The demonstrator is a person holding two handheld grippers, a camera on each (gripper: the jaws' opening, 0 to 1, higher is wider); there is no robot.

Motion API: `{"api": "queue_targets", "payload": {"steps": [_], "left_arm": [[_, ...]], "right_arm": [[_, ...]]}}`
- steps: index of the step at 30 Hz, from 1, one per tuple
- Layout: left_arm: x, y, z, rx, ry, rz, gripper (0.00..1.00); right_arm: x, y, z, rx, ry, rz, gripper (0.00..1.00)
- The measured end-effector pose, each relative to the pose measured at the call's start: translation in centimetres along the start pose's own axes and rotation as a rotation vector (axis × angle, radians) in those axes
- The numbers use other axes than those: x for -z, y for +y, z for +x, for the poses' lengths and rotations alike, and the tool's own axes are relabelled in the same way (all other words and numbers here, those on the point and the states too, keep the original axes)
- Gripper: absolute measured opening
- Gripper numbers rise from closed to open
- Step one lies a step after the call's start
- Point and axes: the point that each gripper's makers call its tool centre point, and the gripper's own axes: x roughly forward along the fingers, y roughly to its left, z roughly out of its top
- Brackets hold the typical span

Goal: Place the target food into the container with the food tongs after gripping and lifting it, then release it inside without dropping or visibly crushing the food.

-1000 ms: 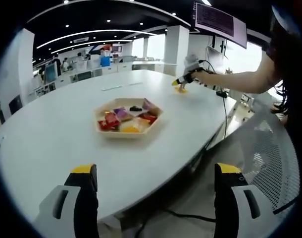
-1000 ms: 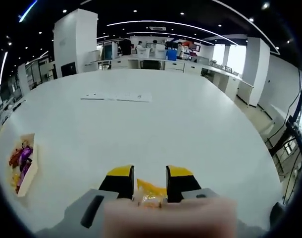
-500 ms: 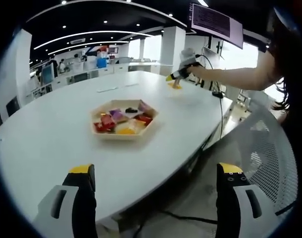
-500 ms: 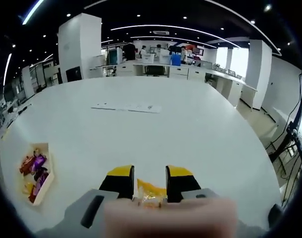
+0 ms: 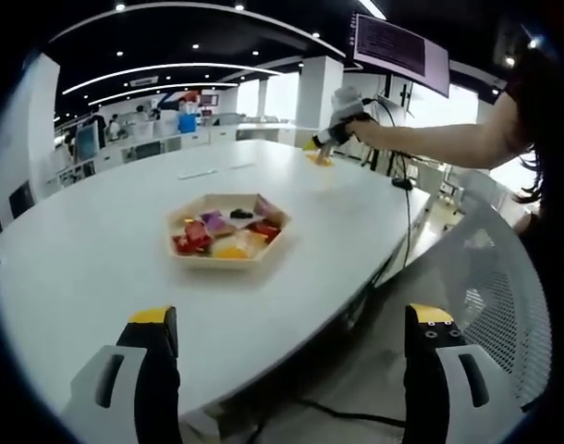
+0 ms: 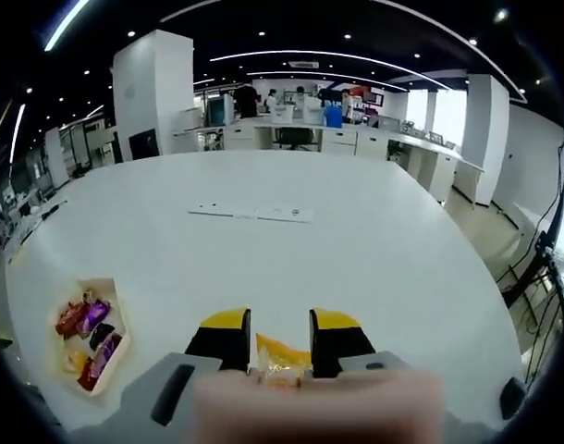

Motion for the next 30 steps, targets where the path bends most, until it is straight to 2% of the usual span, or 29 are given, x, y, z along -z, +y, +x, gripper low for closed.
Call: {"api": "queue_targets", "payload": {"steps": [6,11,23,30], "left_arm": [[0.1,-0.5,0.1,0.022,0.006,0.02,1.0],[-0.2,-0.6,-0.1,0.025,-0.011,0.022,1.0],[-0.3,-0.9,-0.2,0.036,-0.022,0.031,0.98],[-0.5,-0.9,-0.3,0.033,-0.033,0.033,0.99]], "right_arm": [[-0.6,1.6,-0.7,-0.015,-0.011,0.001,0.24],[-1.1,3.9,-1.0,-0.041,-0.017,-0.016,0.24],[-2.4,10.2,-1.2,-0.114,-0.029,-0.088,0.24],[-3.5,14.5,-1.0,-0.18,-0.047,-0.113,0.24]]}}
